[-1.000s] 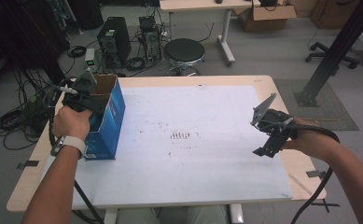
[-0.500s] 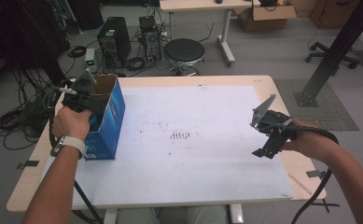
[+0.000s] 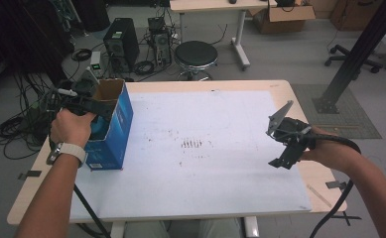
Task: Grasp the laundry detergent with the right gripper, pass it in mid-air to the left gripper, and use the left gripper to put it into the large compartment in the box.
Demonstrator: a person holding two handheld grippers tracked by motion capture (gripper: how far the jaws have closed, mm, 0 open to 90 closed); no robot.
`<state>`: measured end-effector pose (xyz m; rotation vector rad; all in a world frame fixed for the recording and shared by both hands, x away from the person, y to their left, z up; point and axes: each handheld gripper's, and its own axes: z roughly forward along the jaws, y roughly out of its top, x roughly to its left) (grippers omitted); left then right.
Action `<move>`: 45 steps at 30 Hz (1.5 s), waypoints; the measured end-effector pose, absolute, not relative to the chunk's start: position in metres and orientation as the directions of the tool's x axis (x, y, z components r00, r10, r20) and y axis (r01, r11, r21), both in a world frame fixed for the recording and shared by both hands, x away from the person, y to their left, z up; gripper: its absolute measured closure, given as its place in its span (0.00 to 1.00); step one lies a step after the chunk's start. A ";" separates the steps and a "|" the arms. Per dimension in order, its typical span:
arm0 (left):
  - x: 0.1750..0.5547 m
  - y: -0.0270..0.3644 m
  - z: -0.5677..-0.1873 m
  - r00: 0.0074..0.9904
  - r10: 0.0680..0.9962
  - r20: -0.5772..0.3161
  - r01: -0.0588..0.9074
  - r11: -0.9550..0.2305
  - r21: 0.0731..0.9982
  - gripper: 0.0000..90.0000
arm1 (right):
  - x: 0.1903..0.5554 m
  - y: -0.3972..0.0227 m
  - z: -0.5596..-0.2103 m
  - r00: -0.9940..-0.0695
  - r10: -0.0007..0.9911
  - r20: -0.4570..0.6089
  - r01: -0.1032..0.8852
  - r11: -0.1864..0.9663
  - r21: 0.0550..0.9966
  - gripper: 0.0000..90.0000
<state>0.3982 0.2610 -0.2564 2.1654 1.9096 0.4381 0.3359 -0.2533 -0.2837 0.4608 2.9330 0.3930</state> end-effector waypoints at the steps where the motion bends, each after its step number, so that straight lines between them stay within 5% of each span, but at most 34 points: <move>1: 0.398 0.260 -0.254 0.114 0.991 0.077 0.924 -0.134 0.359 0.24 | 0.336 -0.253 -0.283 -0.942 0.320 -0.103 0.281 0.918 0.279 0.09; 19: 0.380 0.241 -0.197 0.197 0.974 0.116 0.897 -0.226 0.379 0.13 | 0.328 -0.253 -0.272 -0.942 0.315 -0.117 0.272 0.919 0.286 0.09; 45: 0.363 0.160 -0.168 0.491 0.864 0.107 0.795 -0.495 0.351 0.08 | 0.322 -0.253 -0.265 -0.940 0.325 -0.103 0.281 0.910 0.303 0.08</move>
